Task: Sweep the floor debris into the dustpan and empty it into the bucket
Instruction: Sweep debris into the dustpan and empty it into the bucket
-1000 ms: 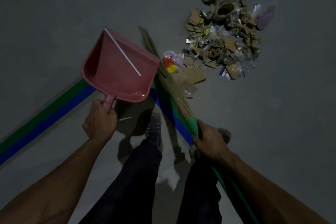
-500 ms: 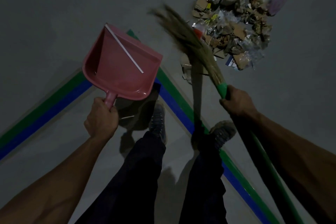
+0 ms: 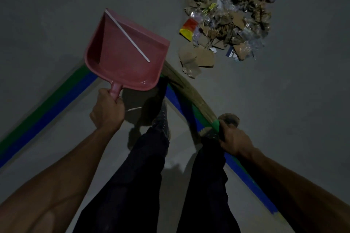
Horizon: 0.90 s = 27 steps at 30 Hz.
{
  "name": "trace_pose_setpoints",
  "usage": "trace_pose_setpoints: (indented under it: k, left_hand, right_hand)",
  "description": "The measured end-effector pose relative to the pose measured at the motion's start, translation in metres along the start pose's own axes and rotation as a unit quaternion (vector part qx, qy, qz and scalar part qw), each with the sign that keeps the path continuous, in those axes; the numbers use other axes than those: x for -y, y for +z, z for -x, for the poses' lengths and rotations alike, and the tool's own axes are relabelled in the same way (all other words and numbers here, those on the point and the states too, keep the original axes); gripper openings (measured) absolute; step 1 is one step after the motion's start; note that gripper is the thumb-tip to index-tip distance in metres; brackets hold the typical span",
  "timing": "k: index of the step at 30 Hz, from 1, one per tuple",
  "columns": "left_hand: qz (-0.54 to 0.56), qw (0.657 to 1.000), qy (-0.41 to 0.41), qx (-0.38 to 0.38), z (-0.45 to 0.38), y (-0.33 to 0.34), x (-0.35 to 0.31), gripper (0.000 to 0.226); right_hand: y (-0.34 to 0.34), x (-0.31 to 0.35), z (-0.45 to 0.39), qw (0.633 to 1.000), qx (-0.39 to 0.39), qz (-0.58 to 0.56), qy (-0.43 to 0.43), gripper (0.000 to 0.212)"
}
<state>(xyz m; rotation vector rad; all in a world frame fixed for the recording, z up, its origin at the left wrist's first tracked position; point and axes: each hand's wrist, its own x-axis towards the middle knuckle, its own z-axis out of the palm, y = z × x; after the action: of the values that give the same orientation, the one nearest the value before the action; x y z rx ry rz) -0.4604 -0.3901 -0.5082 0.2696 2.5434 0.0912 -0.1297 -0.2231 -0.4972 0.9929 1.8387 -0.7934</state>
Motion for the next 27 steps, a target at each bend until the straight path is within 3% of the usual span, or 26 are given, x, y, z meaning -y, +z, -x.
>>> trace_pose_setpoints:
  k: [5, 11, 27]
  left_hand:
    - [-0.006, 1.0, 0.02, 0.0, -0.006, 0.01, -0.007, 0.025]
    - [-0.017, 0.999, 0.033, -0.001, -0.011, 0.017, -0.013, 0.025]
    - [-0.019, 0.998, 0.05, 0.017, -0.014, 0.012, -0.019, 0.019]
  right_hand:
    - [-0.035, -0.042, -0.038, 0.995, -0.066, -0.008, 0.068, 0.049]
    - [-0.087, -0.056, -0.077, 0.988, -0.131, 0.03, 0.075, 0.033]
    - [-0.094, -0.016, -0.048, 0.965, -0.231, -0.12, 0.015, 0.051]
